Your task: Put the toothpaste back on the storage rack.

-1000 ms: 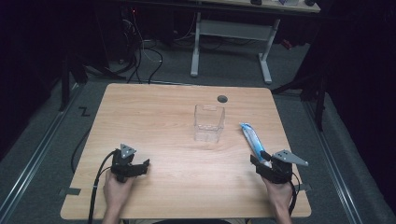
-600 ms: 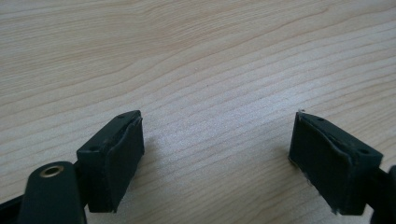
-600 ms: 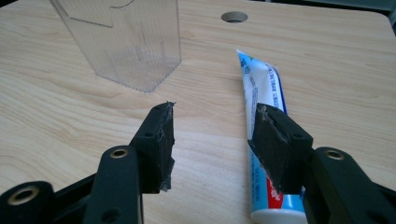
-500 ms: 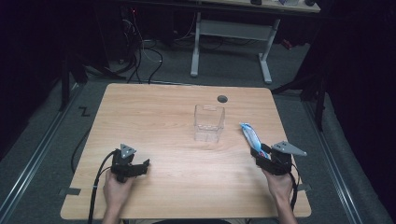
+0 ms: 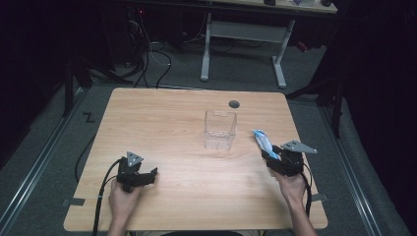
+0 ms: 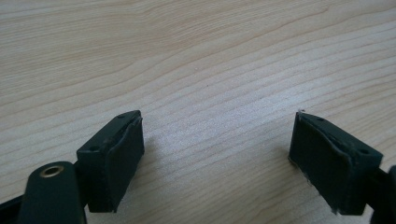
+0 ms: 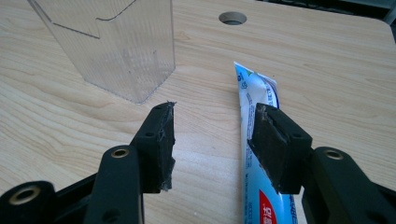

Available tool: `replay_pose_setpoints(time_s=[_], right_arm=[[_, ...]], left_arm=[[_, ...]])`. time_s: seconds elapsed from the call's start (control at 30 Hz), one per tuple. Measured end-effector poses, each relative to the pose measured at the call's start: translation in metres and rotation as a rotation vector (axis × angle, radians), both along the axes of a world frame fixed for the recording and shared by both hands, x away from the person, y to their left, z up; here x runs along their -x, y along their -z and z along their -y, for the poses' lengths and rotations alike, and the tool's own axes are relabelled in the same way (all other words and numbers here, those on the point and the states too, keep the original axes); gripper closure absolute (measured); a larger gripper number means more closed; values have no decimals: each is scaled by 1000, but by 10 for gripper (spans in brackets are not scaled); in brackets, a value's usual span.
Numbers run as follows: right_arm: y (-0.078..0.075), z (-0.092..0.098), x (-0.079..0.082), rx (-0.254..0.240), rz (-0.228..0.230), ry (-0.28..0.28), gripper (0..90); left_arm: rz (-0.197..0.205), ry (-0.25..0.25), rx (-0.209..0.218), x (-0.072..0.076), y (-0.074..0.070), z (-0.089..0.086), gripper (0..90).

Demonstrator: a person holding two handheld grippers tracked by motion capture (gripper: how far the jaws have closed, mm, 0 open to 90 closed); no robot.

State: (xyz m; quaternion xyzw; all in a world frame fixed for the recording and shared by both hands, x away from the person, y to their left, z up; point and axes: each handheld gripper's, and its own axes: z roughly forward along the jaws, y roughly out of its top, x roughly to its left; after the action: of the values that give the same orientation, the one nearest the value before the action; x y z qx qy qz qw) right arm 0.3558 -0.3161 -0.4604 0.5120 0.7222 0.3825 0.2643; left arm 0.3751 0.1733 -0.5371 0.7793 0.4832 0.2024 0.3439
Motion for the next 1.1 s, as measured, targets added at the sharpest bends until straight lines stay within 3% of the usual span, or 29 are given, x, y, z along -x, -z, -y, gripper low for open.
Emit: replay_pose_setpoints(time_s=[0.8,0.9,1.1], right_arm=[[-11,16,-36,19,-73,24,543],[-9,19,-44,16,-111,25,549],[-10,18,-52,26,-124,23,548]], left_arm=[[0,-1,1,0,0,0,183],[0,0,1,0,0,0,183],[0,0,0,0,0,0,183]])
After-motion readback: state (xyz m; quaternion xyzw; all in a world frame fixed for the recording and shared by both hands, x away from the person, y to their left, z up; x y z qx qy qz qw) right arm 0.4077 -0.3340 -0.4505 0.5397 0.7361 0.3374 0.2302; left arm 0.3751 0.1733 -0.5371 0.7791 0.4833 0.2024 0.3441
